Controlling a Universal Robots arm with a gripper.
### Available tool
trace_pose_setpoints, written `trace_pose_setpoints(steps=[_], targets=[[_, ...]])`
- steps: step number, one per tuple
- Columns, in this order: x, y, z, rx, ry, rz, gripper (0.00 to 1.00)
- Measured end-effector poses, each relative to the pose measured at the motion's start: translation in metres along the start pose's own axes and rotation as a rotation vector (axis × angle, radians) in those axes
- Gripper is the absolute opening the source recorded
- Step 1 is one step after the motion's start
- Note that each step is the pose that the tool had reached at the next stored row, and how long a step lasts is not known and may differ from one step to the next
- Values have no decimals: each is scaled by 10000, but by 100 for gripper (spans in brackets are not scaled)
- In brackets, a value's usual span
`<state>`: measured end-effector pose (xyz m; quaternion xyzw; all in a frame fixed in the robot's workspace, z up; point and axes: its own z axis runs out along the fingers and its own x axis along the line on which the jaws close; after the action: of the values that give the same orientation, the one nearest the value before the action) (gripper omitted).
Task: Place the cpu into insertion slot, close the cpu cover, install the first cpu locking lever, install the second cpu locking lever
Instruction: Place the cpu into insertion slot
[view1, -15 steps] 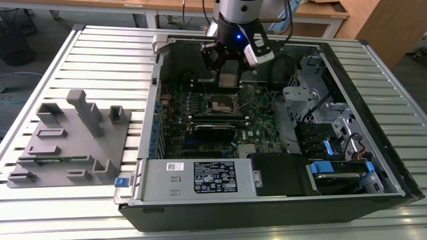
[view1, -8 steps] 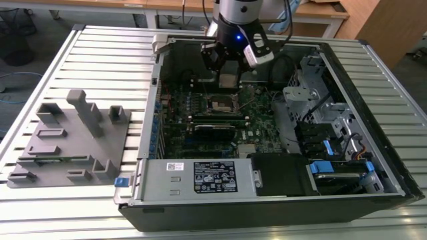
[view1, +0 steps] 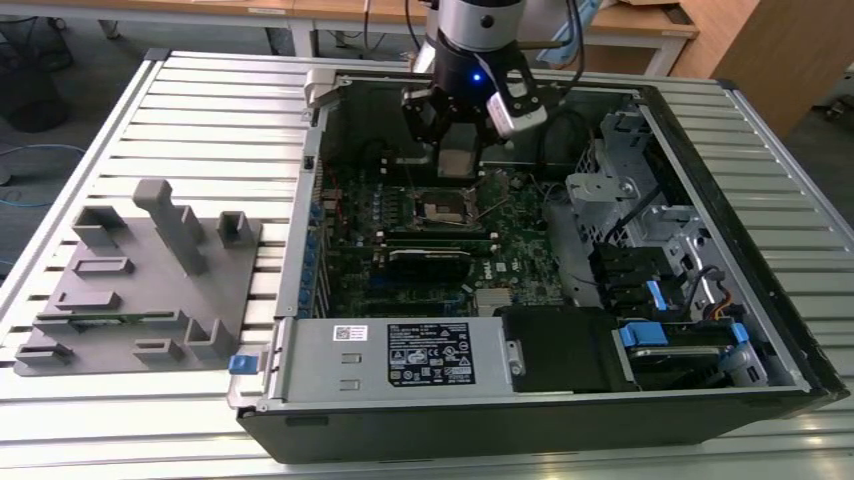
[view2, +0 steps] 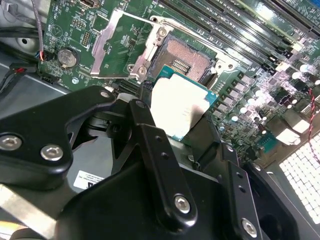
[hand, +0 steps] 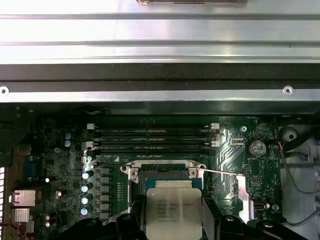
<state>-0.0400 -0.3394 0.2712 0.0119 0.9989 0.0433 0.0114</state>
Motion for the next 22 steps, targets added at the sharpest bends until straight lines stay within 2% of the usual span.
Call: trace_pose_setpoints(steps=[10,16,22], targets=[[-14,-11,23,0,-2,1,54],[-18,-64,27,-1,-2,-1,54],[-13,-79,62,0,-15,-1,54]])
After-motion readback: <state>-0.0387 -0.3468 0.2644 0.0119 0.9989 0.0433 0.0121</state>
